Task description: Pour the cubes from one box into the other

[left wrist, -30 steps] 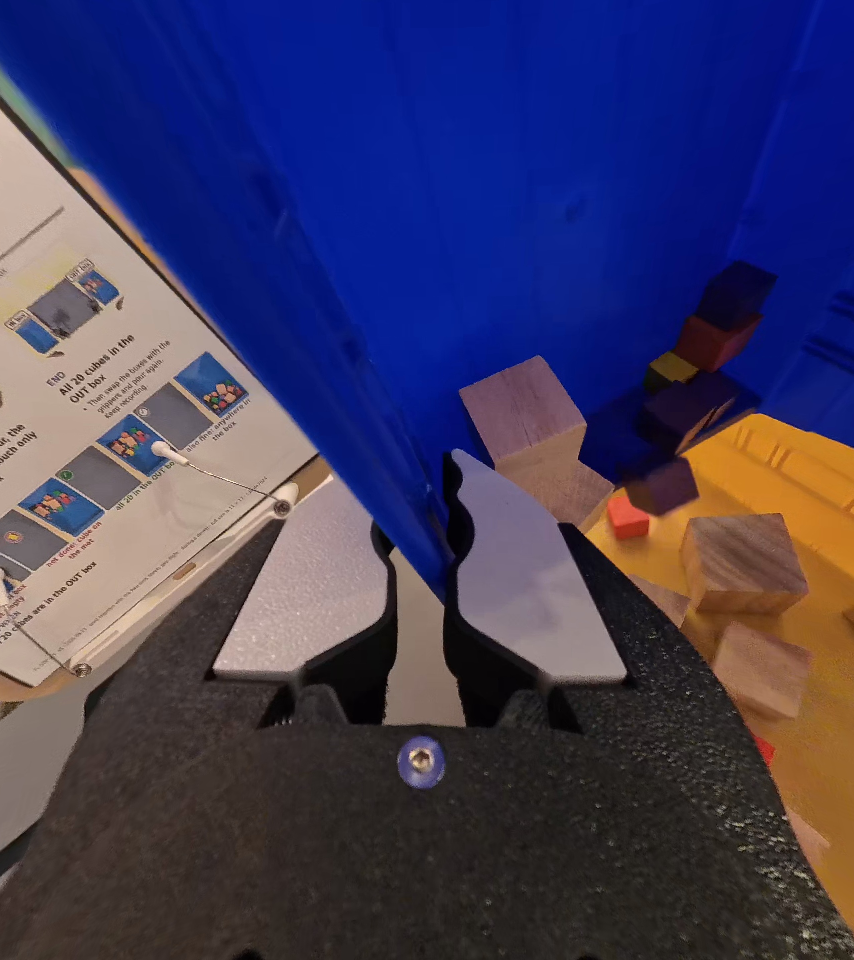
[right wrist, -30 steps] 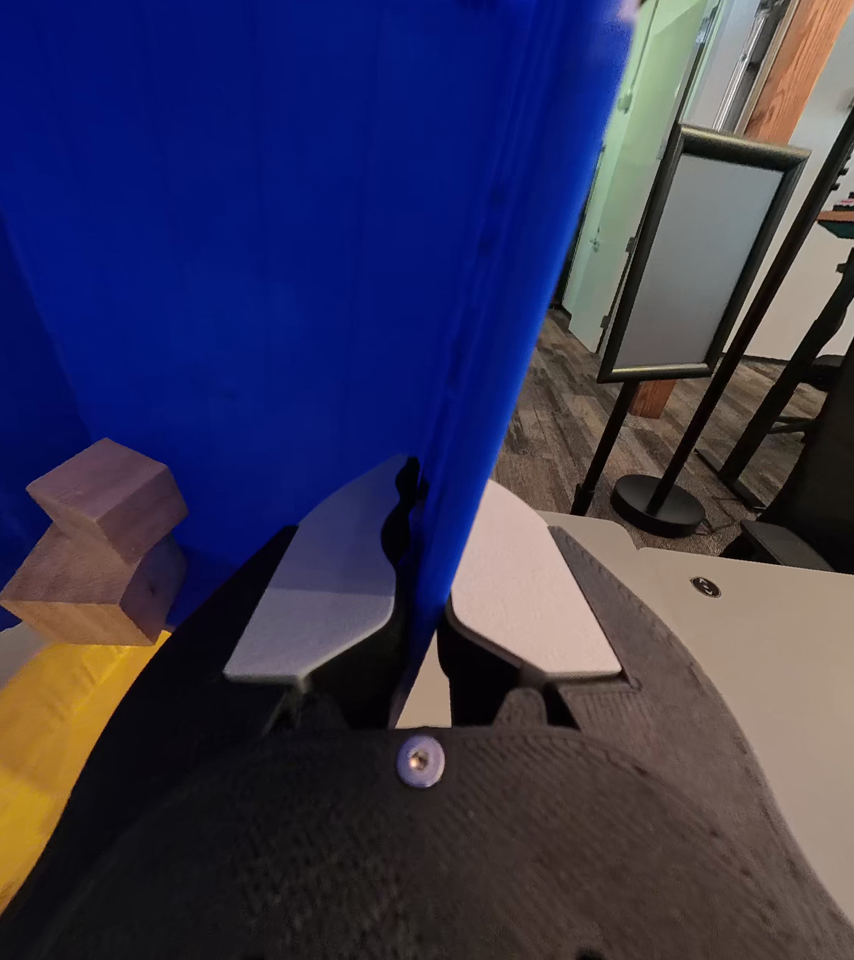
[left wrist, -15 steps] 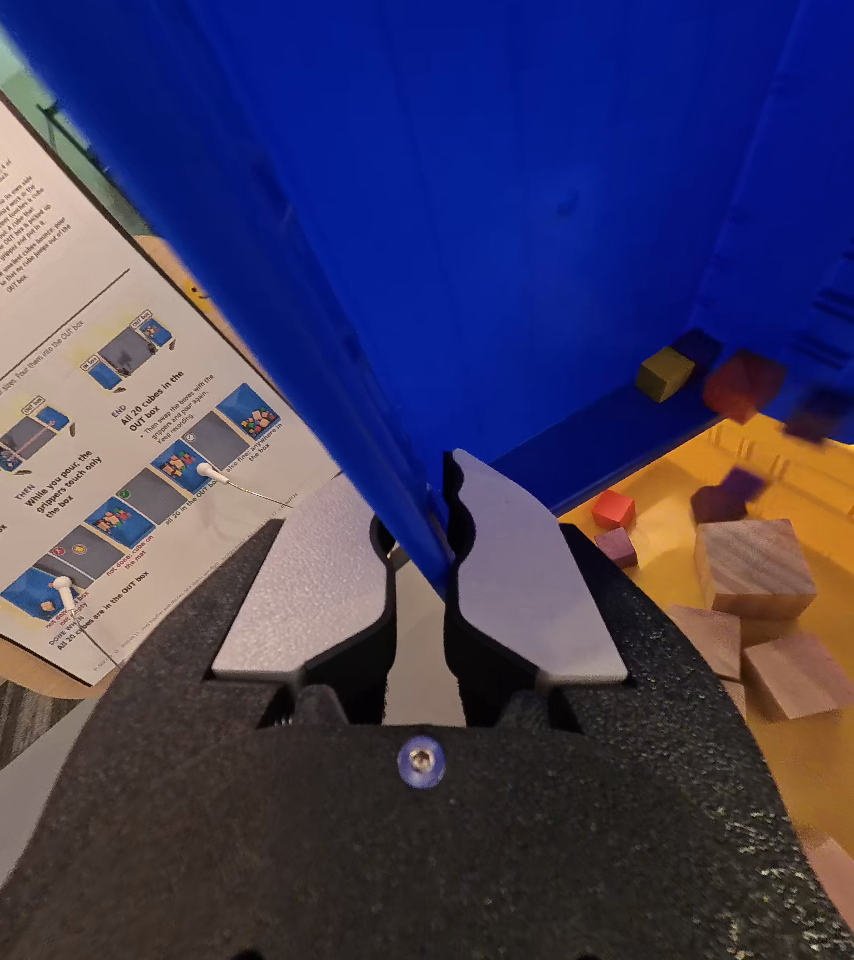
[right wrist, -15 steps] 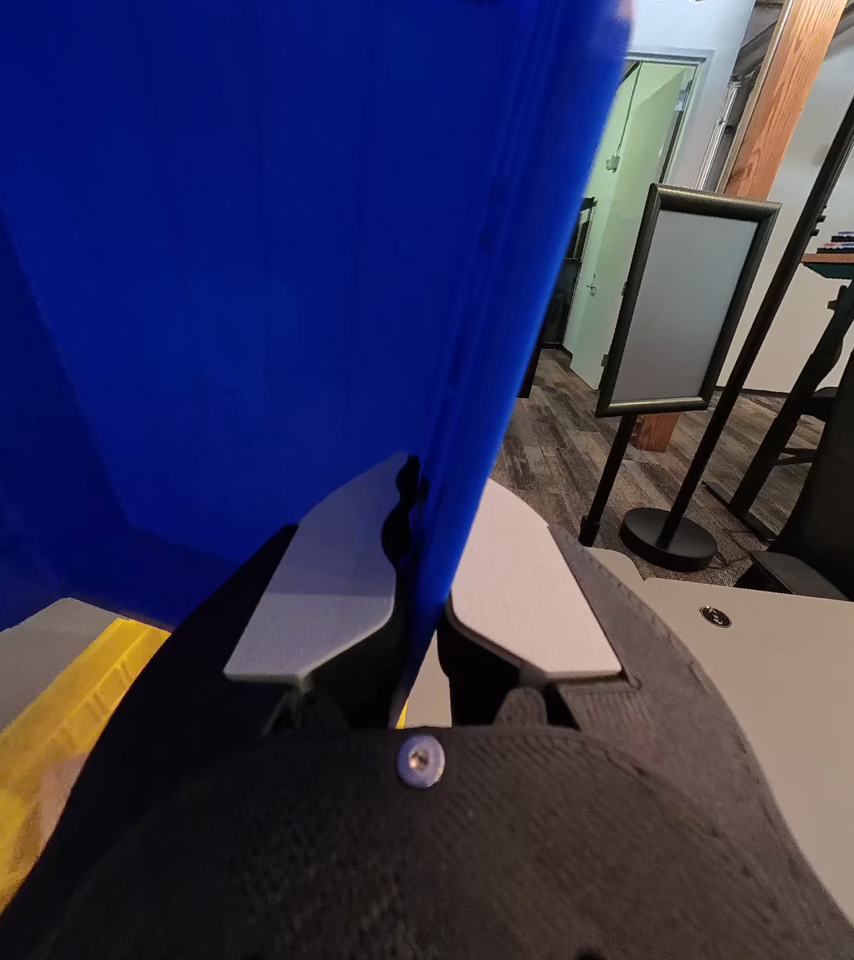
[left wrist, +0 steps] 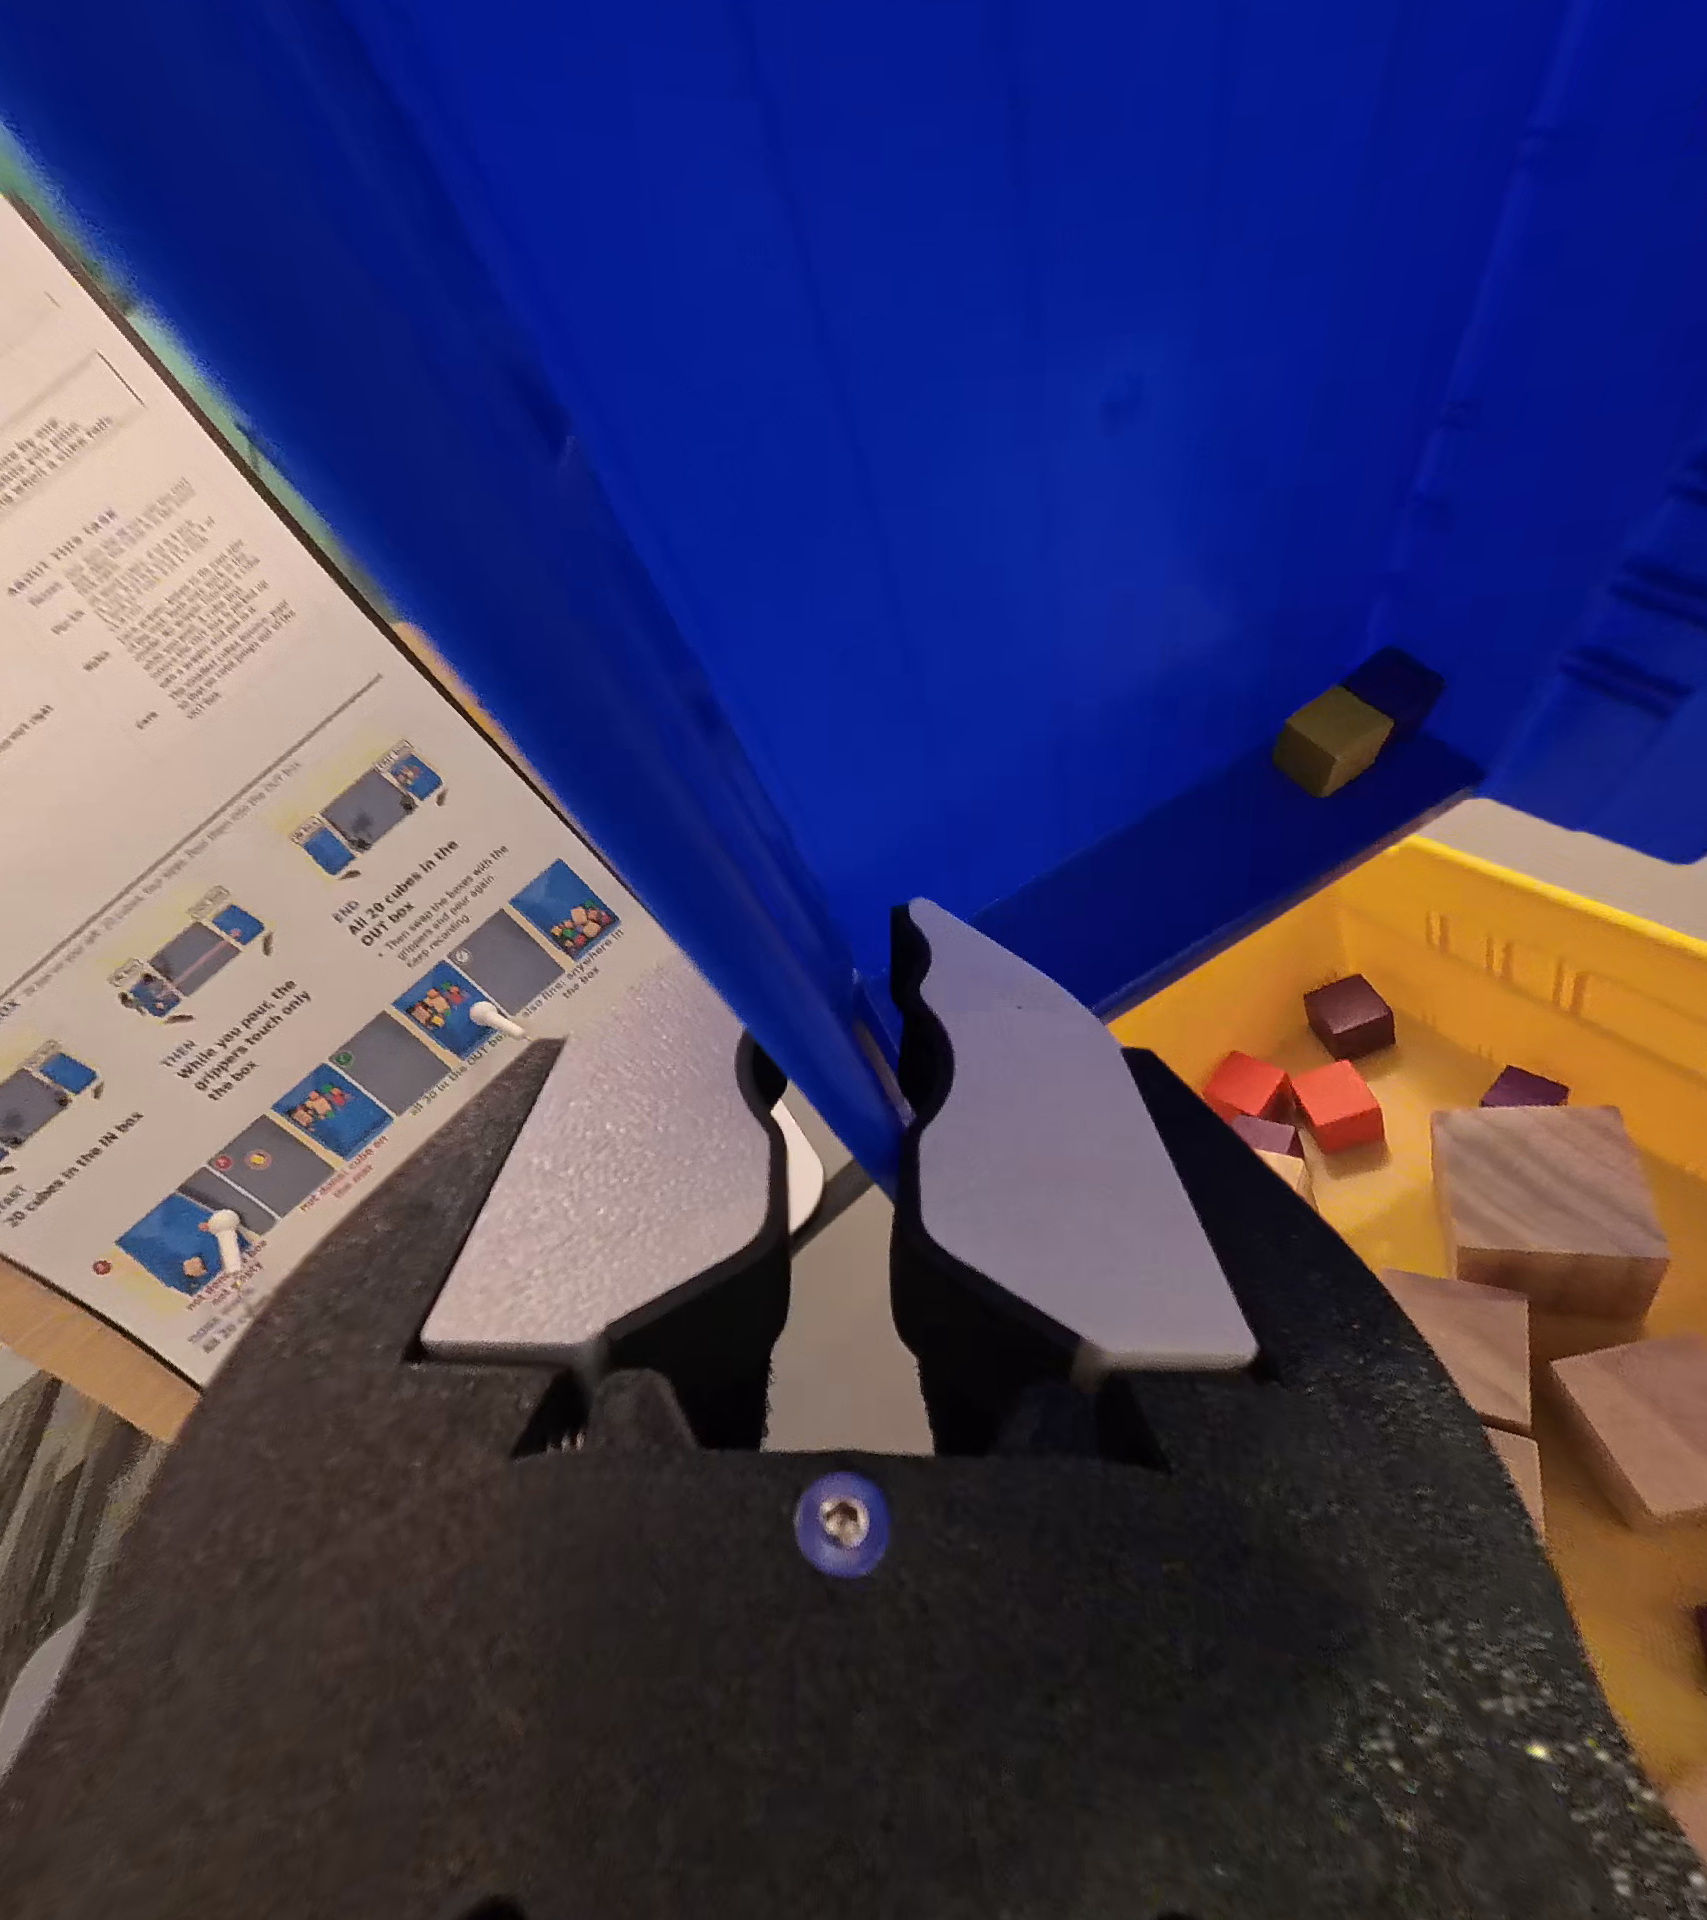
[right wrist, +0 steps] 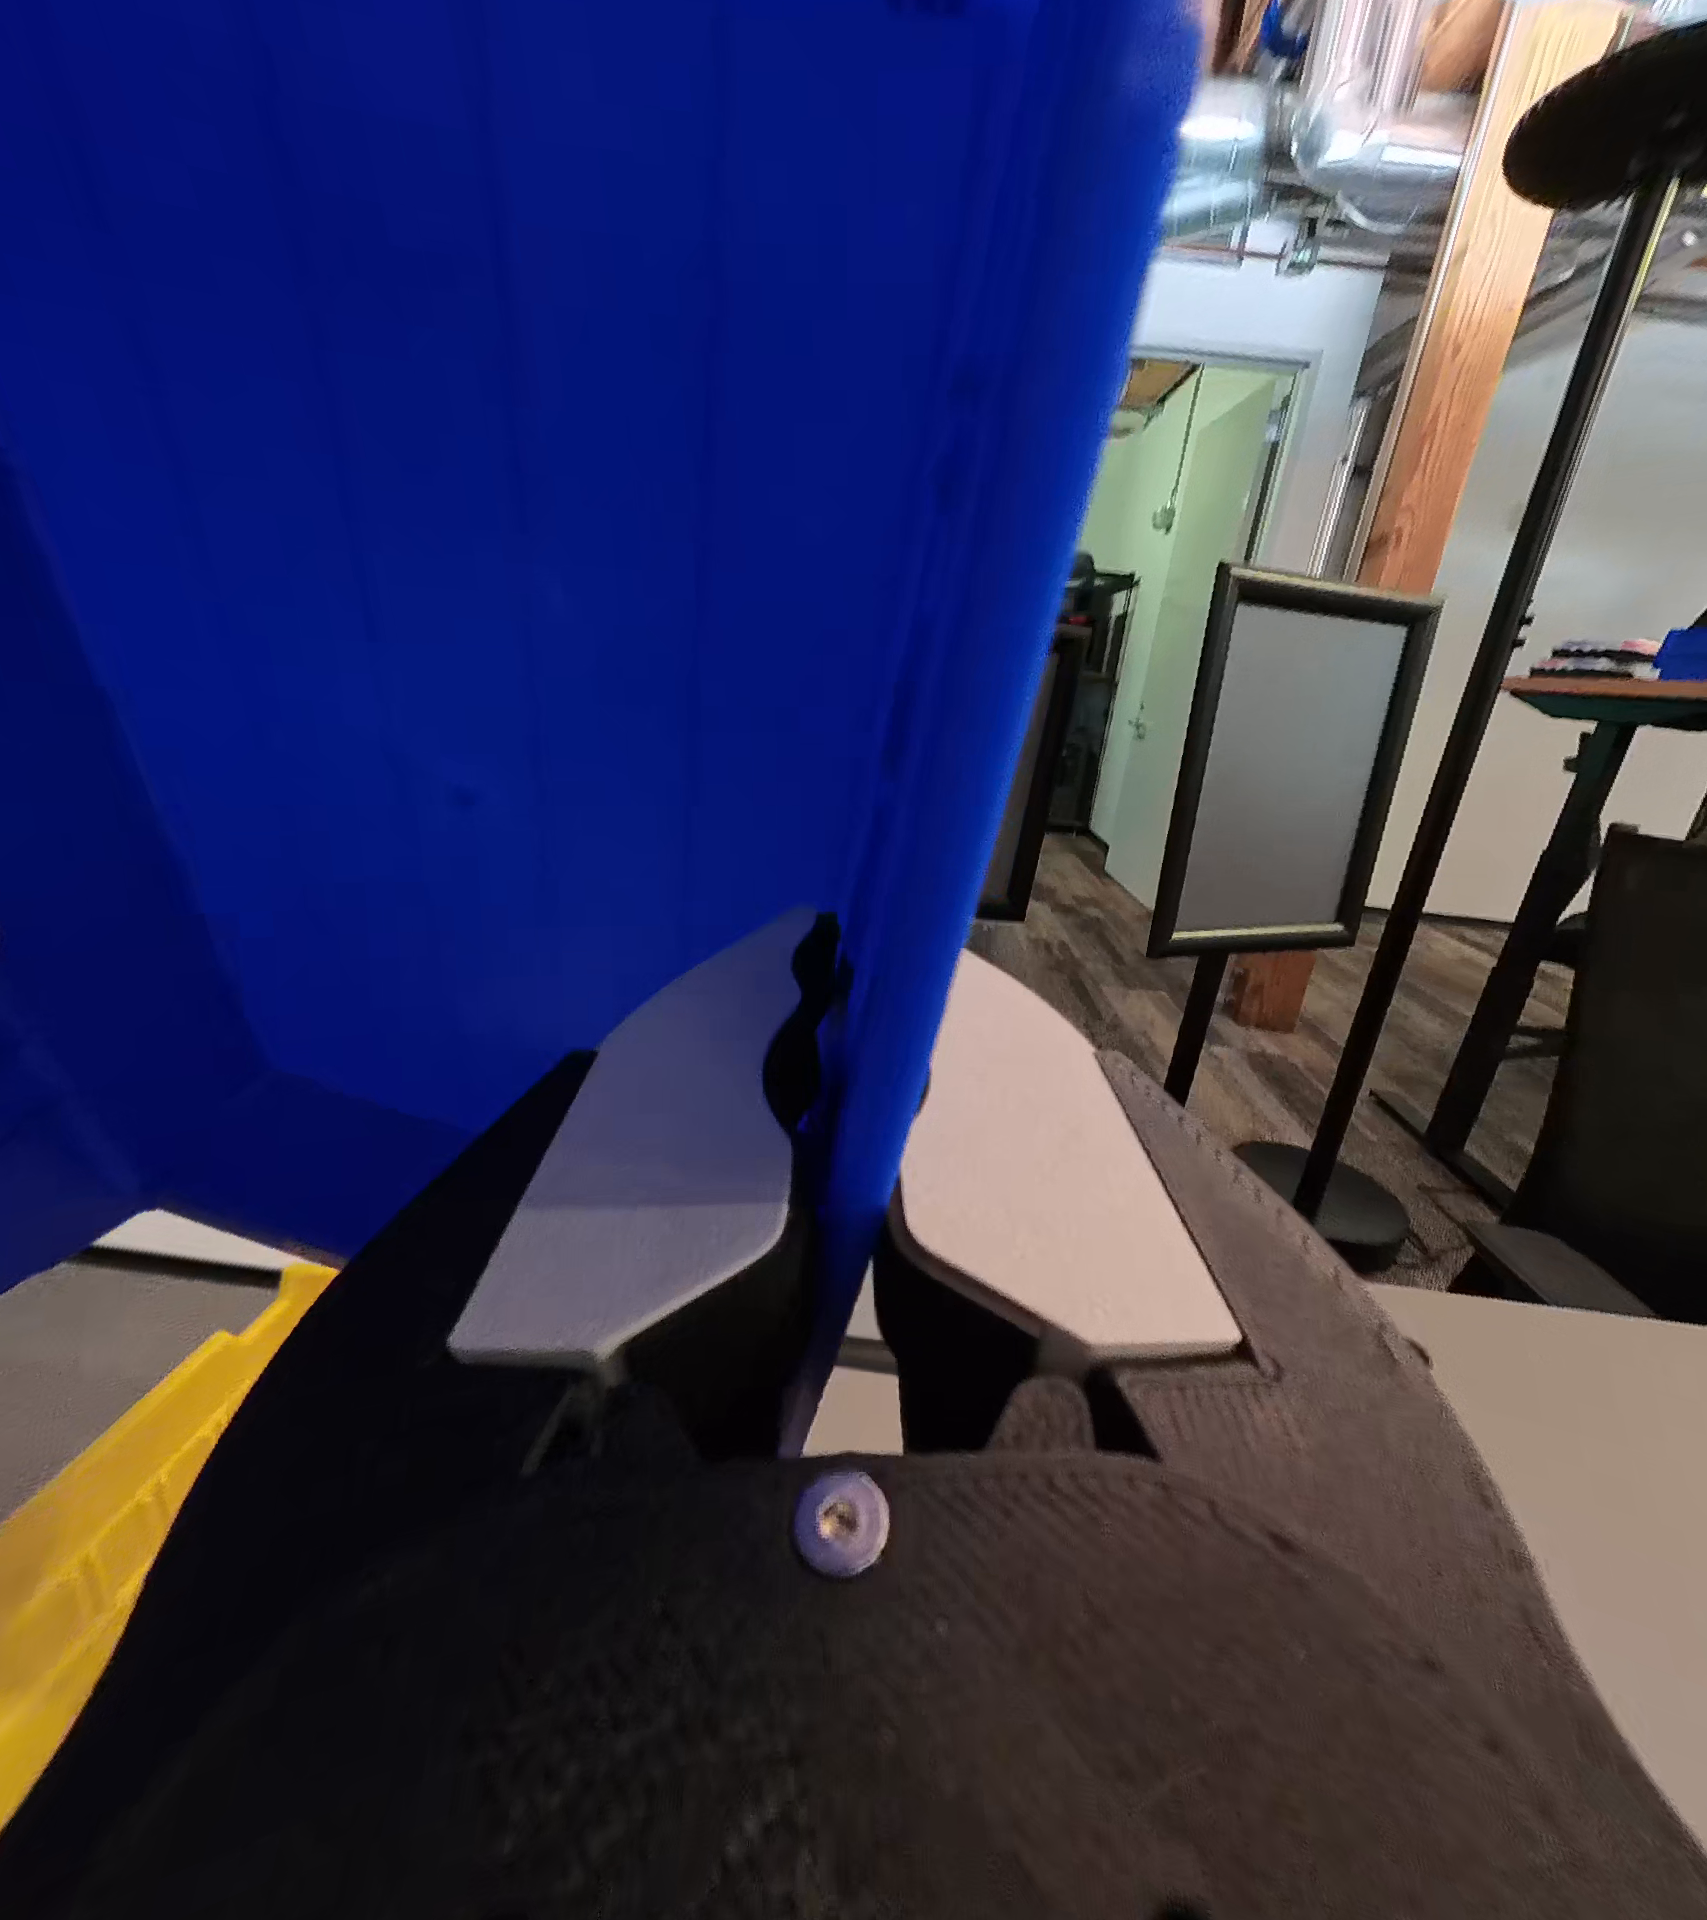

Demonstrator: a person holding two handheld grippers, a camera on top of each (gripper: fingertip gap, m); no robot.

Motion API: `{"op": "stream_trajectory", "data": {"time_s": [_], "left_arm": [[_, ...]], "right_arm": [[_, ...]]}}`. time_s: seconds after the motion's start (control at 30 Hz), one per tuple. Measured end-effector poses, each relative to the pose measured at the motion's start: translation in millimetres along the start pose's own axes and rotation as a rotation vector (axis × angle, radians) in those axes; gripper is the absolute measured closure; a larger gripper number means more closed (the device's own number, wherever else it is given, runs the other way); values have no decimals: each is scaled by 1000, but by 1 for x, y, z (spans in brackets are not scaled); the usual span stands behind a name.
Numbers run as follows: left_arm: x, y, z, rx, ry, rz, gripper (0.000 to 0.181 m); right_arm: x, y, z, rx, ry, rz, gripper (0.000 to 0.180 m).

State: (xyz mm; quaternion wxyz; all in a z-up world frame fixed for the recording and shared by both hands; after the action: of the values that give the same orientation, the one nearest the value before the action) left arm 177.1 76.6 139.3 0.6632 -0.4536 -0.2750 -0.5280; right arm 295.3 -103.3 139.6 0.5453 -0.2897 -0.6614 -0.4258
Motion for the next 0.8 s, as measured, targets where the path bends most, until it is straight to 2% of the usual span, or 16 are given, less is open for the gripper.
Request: {"op": "stream_trajectory", "data": {"time_s": [0.5, 0.63, 0.7, 0.8], "left_arm": [[2, -11, -5, 4, 12, 14, 162], [1, -12, -8, -17, 0, 25, 161], [0, -11, -12, -39, -4, 37, 159], [-2, -6, -21, -89, -14, 95, 156]], "right_arm": [[5, -2, 1, 39, 30, -7, 172], [6, -2, -1, 84, 93, 15, 168], [5, -2, -4, 44, 75, 56, 175], [7, -3, -9, 25, 89, 123, 175]]}}
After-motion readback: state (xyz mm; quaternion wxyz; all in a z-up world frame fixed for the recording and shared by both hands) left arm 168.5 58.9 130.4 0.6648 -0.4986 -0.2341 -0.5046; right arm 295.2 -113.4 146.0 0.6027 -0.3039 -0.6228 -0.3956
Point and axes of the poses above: each gripper's, where its closed fingertips meet, y out along the fingers, x out of its top, z = x × y across the jaws, the point moved 6 cm from there along -y, back along the fingers, and after that the axes turned 14 degrees about -x, right-handed, at the moved point
